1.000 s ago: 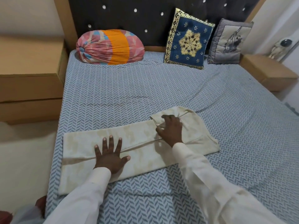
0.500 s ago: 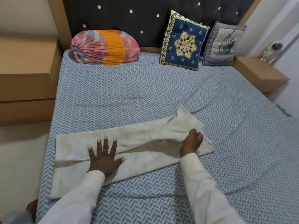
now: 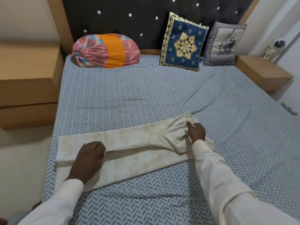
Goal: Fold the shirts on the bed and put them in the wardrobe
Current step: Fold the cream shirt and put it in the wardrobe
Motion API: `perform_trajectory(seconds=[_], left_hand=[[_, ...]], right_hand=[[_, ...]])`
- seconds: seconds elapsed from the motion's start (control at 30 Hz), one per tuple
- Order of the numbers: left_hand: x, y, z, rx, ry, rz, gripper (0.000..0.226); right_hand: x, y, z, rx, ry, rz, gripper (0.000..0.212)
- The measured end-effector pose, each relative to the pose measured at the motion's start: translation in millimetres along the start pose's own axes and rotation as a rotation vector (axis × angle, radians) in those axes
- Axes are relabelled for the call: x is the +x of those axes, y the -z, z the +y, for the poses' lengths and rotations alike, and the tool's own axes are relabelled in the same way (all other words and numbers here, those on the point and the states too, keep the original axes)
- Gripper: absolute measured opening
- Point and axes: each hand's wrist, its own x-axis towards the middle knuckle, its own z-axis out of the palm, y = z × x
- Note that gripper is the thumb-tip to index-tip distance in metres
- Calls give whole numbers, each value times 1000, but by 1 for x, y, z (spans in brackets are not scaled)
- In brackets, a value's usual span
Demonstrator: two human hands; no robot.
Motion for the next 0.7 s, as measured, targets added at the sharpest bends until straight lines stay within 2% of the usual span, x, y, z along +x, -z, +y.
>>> perform_trajectory(seconds=[0.07, 0.17, 0.23, 0.37, 0.4, 0.47, 0.53, 0.63, 0.7], left_hand=[[-2, 2, 2, 56, 55, -100, 39], [-9, -8, 1, 121, 255, -337, 77], [-13, -13, 4, 138, 274, -359, 89], [-17, -21, 4, 165, 278, -359, 93], [-17, -22, 3, 172, 280, -355, 95], [-18, -22, 2, 174, 280, -361, 97], [-18, -22, 2, 171, 277, -368, 97], [-17, -20, 4, 159, 284, -385, 98], [-16, -18, 5, 160, 292, -406, 96]], right_hand=[[14, 0, -4, 8, -72, -85, 67], [24, 0, -11, -16, -84, -145, 54], [33, 1, -16, 7, -106, -122, 50], [61, 2, -1, 178, -245, -53, 58], [59, 3, 1, 279, -290, -54, 54], [46, 4, 1, 410, -323, -89, 28], [39, 5, -2, 433, -285, -100, 14], [44, 3, -2, 555, -230, -68, 27], [55, -2, 3, 492, -211, -57, 41]])
